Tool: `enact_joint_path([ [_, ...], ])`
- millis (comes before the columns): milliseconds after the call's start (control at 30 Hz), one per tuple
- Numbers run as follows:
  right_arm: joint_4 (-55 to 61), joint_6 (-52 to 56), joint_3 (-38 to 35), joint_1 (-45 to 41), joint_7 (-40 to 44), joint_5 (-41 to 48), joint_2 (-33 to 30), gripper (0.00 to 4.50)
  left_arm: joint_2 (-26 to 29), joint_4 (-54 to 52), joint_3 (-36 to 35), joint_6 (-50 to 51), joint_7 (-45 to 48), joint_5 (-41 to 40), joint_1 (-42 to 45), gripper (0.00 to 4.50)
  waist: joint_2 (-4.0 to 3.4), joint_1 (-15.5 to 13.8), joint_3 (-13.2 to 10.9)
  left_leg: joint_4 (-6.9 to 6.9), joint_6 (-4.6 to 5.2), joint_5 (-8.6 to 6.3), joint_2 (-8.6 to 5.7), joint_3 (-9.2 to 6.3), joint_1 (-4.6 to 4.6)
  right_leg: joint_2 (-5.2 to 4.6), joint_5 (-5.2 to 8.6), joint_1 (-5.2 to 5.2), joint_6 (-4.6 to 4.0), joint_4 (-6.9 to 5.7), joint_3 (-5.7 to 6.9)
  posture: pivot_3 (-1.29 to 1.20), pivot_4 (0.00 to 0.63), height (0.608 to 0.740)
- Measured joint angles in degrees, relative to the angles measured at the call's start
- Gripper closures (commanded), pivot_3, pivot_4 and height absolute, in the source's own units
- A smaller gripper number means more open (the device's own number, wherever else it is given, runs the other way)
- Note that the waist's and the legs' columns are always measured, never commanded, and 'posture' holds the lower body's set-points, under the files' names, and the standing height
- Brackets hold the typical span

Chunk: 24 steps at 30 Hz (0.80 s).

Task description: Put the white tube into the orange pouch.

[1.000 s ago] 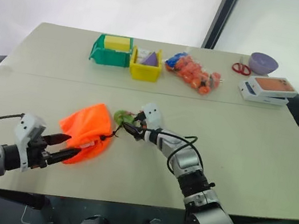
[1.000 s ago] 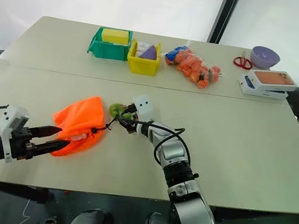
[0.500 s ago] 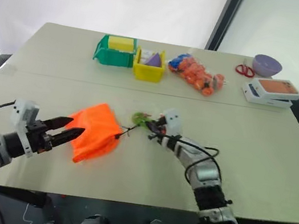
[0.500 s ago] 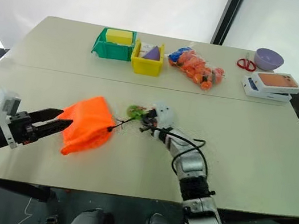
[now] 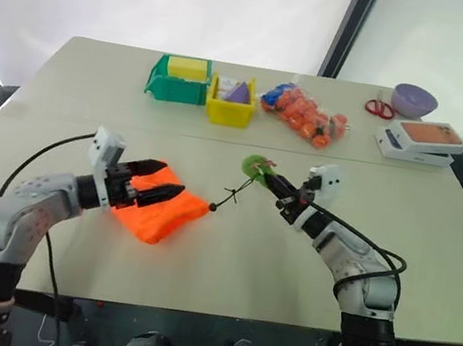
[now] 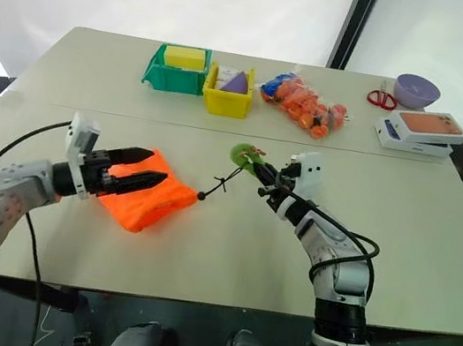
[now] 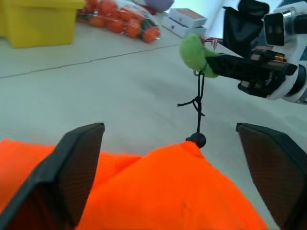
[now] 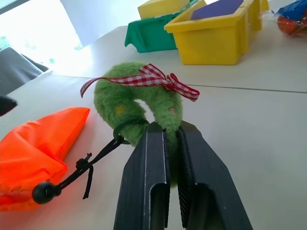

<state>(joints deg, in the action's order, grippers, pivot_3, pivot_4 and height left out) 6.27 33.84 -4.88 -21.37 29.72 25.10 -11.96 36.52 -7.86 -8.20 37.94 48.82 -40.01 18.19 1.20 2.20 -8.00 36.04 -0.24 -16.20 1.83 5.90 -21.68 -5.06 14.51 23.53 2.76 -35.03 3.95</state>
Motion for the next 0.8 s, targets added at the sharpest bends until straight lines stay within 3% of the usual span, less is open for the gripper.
enact_joint_path([
  [267, 3.80, 1.11, -0.04, 0.12, 0.56, 5.03, 1.02, 4.50, -0.92, 8.88, 9.34, -7.50, 7.37, 9.03, 8.21, 0.04, 0.00, 0.21, 0.00, -0.04, 0.03, 0.01, 0.03, 0.00, -0.01, 0.03, -0.02, 0.02, 0.06, 0.02, 0.03, 0.00, 0.150, 0.740],
  [600, 8.03, 3.81, -3.89, 0.12, -1.75, 14.90, 2.09, 4.50, -1.14, 9.57, 9.46, -8.94, 8.96, 10.70, 6.02, 0.04, 0.00, -0.03, -0.01, -0.01, 0.03, 0.00, 0.03, -0.04, -0.01, -0.01, 0.00, -0.01, 0.03, 0.02, 0.03, 0.00, 0.150, 0.740],
  [800, 8.33, 4.90, -3.84, 0.13, -1.79, 18.55, 2.08, 4.50, -1.35, 3.09, 9.04, -10.41, 6.97, 11.61, 1.85, 0.04, -0.03, 0.02, -0.02, -0.05, 0.03, 0.00, 0.03, -0.04, -0.01, -0.02, 0.00, 0.00, 0.02, 0.06, 0.02, 0.00, 0.150, 0.740],
])
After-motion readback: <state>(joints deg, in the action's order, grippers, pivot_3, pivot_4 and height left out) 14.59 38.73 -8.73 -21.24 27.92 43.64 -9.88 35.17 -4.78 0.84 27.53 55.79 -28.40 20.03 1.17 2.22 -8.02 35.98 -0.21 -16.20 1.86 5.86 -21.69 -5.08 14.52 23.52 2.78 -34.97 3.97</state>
